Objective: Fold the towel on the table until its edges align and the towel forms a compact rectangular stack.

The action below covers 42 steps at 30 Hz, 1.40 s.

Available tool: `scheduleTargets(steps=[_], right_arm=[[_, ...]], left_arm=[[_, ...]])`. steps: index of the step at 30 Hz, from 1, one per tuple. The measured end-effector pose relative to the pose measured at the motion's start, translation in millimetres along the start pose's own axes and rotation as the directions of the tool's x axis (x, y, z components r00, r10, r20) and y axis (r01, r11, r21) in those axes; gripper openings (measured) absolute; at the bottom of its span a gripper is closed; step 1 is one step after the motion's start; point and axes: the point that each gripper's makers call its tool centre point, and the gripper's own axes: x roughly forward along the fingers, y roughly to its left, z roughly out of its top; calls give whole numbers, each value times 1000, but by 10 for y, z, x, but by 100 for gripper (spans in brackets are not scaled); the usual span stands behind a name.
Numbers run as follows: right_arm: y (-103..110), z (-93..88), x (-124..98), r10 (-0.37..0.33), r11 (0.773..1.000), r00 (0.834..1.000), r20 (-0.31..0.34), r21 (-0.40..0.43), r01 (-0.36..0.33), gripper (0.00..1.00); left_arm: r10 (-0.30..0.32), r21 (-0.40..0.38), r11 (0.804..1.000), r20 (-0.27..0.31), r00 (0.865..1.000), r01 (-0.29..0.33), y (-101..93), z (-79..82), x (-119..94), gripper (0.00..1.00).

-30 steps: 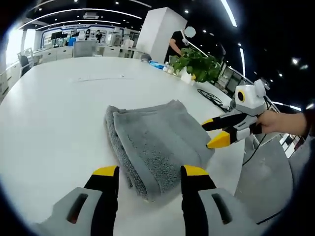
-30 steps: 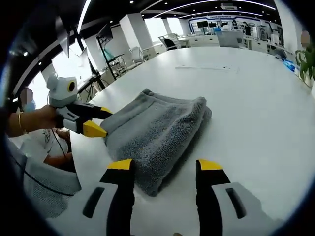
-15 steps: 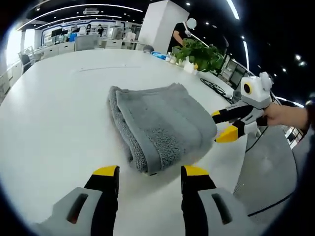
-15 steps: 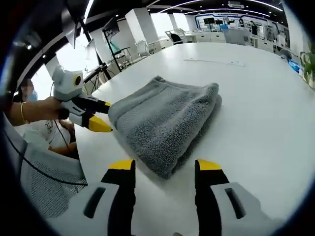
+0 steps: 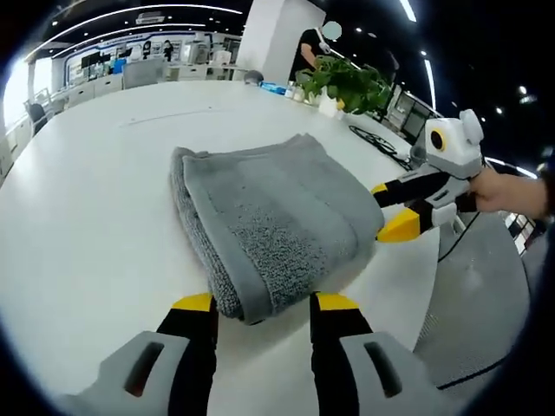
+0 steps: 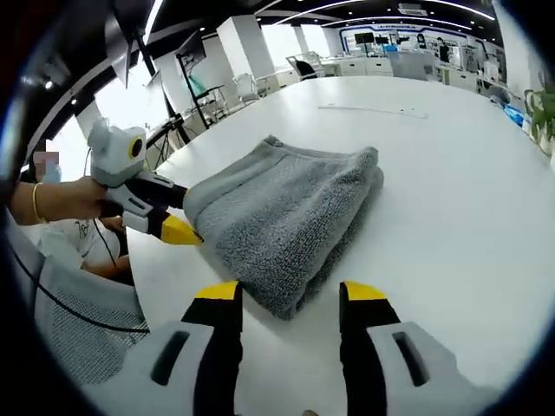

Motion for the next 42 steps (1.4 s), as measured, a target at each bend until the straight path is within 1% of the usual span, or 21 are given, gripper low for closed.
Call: scheduleTargets(steps=[3, 6, 8, 11, 15, 17, 18, 19, 20, 21, 23, 24, 25, 27, 29, 30, 35, 37, 38, 41, 42], right_arm=[[-92, 5, -41, -26, 1000, 1000, 6, 16, 26, 41], [-179, 10, -84, -43, 999, 999, 13, 31, 43, 41], [-209, 15, -103, -41, 999, 999, 16, 28, 41, 42], [-229, 49, -155, -46, 999, 999, 21, 2, 46, 43], [-255, 130, -287, -67, 998, 996, 52, -5, 67, 44], [-216, 156, -340, -53, 998, 997, 63, -11, 54, 46], [-174, 181, -384, -43, 999, 996, 77, -12, 44, 47], [-183, 195, -388, -43, 999, 995, 91, -8, 44, 49], [-174, 204, -404, -40, 999, 994, 100, -4, 40, 50], [-153, 214, -429, -37, 999, 994, 107, -3, 38, 50], [-122, 233, -490, -45, 999, 991, 125, -8, 46, 51], [-112, 233, -522, -49, 999, 990, 132, -16, 52, 52], [-90, 244, -559, -51, 998, 989, 136, -21, 54, 53], [-35, 266, -637, -40, 999, 988, 148, -21, 44, 52], [21, 287, -698, -35, 999, 986, 162, -22, 39, 53], [54, 299, -731, -33, 999, 985, 170, -26, 38, 54], [171, 318, -854, -36, 999, 980, 197, -33, 43, 62], [210, 293, -904, -34, 999, 978, 208, -12, 37, 62], [221, 286, -920, -35, 999, 976, 214, -2, 36, 62], [275, 181, -942, -34, 999, 977, 212, 7, 33, 63], [304, 144, -963, -37, 999, 976, 213, 10, 36, 63]], left_arm=[[-4, 17, 1000, -5, 1000, 4, -50, 48, 75, 42], [-21, 15, 1000, 5, 1000, 21, -118, 133, 161, 43], [-33, 26, 999, 6, 999, 33, -168, 184, 202, 43], [-45, 42, 998, 15, 999, 45, -267, 261, 194, 43], [-21, 39, 999, 25, 999, 20, -230, 252, 152, 44], [-13, 1, 1000, 47, 999, 13, -250, 262, 61, 44], [-3, -10, 1000, 76, 997, 4, -235, 297, 9, 44], [14, -19, 1000, 108, 994, -12, -223, 330, -62, 44], [23, -30, 999, 114, 993, -20, -238, 330, -130, 45], [41, -37, 999, 135, 990, -37, -237, 346, -213, 47], [62, -29, 998, 174, 983, -57, -212, 379, -331, 53], [65, -28, 998, 182, 981, -61, -224, 377, -383, 56], [66, -27, 998, 196, 978, -61, -241, 380, -457, 58], [67, -4, 998, 240, 969, -68, -260, 433, -554, 59], [75, -9, 997, 265, 961, -76, -248, 435, -662, 62], [76, -13, 997, 283, 956, -75, -271, 456, -717, 65], [106, -31, 994, 311, 945, -101, -289, 445, -892, 78], [122, -36, 993, 351, 928, -117, -281, 473, -979, 83], [125, -43, 992, 360, 925, -118, -273, 471, -1002, 86], [137, -47, 991, 374, 917, -128, -280, 453, -1082, 92], [144, -52, 990, 376, 915, -134, -247, 426, -1095, 94]])
